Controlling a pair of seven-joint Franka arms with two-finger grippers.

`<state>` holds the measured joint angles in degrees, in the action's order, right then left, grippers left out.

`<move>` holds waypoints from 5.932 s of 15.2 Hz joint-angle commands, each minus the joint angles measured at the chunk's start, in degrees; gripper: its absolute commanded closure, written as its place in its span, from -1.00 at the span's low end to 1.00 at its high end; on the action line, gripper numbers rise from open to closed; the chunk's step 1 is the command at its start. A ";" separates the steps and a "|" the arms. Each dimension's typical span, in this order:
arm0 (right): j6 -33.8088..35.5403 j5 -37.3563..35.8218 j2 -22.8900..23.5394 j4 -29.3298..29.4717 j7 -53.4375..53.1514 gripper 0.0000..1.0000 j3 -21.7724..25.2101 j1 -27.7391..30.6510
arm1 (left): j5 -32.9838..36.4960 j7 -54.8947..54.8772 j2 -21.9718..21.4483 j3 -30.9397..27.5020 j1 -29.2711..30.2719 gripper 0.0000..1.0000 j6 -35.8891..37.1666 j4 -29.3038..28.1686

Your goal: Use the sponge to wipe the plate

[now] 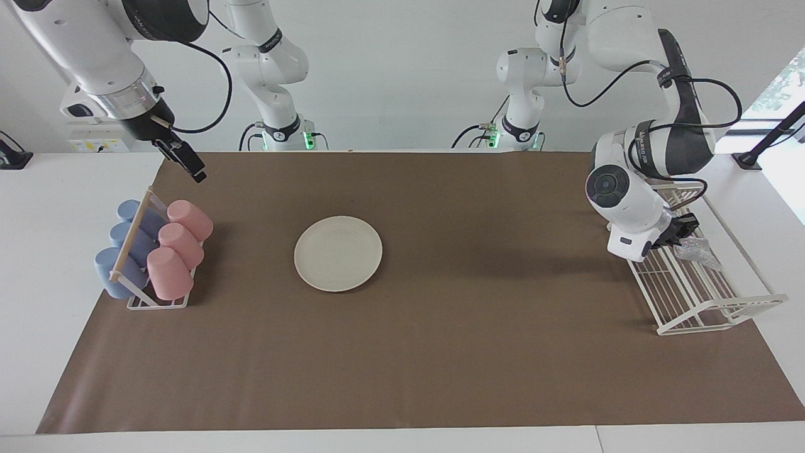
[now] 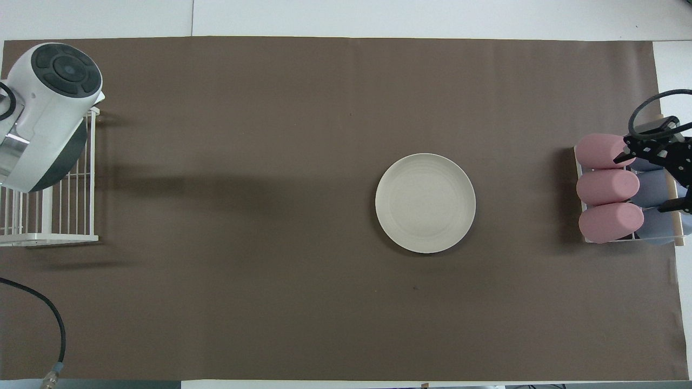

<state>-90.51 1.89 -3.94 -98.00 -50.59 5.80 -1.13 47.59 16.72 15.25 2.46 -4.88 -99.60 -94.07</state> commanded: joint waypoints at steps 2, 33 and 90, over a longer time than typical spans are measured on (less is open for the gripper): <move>-2.03 -0.31 -4.23 -6.83 -5.92 -1.00 -0.35 0.34 | -13.98 -3.18 -0.57 0.00 0.40 1.00 6.25 8.54; -15.31 5.14 -5.56 -14.76 -42.66 -1.00 -2.11 -18.37 | -125.44 -39.71 -21.23 0.09 1.46 1.00 5.04 -32.65; -26.91 14.54 4.20 -10.27 -57.86 1.00 -5.54 -33.51 | -136.98 -50.91 -22.28 0.35 -9.54 -1.00 -1.12 -40.05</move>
<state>-117.98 15.40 0.44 -107.93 -107.92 0.51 -35.81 -88.05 -33.80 -4.72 3.54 -14.00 -100.83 -131.80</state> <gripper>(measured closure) 0.899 0.595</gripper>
